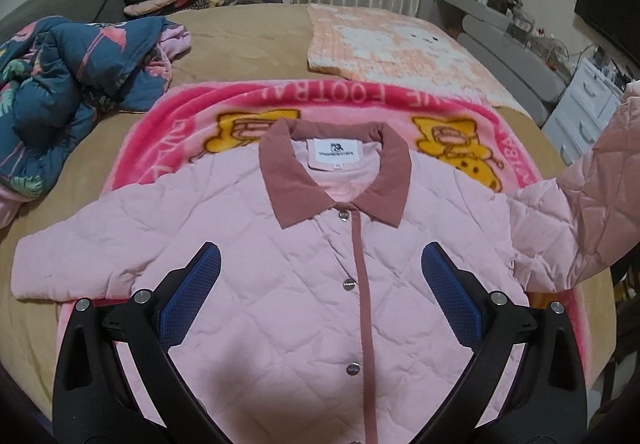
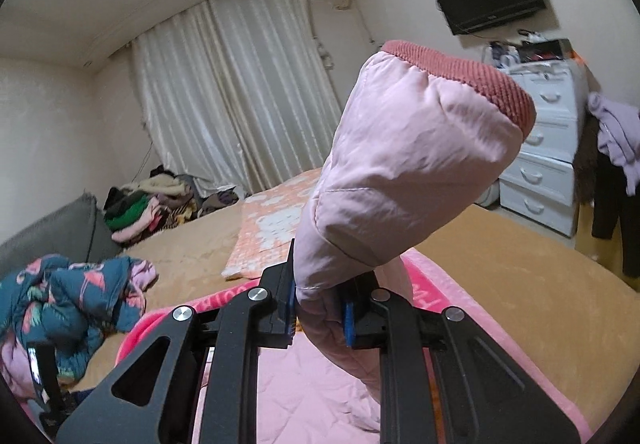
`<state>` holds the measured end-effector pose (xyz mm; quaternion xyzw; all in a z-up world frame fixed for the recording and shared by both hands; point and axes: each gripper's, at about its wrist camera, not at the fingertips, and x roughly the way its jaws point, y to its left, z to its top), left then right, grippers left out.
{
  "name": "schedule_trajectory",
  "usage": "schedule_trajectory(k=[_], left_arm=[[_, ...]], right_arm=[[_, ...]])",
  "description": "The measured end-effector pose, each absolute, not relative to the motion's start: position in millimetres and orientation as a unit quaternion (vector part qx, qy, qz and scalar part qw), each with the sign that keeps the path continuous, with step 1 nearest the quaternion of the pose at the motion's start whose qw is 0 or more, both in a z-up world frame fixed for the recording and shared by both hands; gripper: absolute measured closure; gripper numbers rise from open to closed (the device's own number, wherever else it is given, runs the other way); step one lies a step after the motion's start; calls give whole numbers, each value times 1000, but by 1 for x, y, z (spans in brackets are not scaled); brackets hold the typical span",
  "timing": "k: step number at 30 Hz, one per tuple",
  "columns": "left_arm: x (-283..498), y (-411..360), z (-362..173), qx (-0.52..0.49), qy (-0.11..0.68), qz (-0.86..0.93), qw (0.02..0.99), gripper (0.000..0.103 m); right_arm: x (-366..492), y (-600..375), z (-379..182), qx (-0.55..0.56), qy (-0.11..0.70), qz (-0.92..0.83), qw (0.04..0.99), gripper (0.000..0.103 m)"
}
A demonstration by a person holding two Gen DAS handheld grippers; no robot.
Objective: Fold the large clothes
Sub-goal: 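Lift the sleeve and fold it across the jacket front, open right gripper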
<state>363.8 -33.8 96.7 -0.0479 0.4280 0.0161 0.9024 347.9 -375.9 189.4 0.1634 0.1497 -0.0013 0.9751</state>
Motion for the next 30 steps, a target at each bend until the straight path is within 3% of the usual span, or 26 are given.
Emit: schedule_trajectory(k=[10, 30], left_arm=[[353, 17, 106, -83, 414, 28, 906, 9], [335, 81, 91, -118, 420, 25, 899, 9]], right_arm=[[357, -313, 204, 110, 153, 33, 981, 87], [370, -210, 174, 55, 180, 95, 978, 87]])
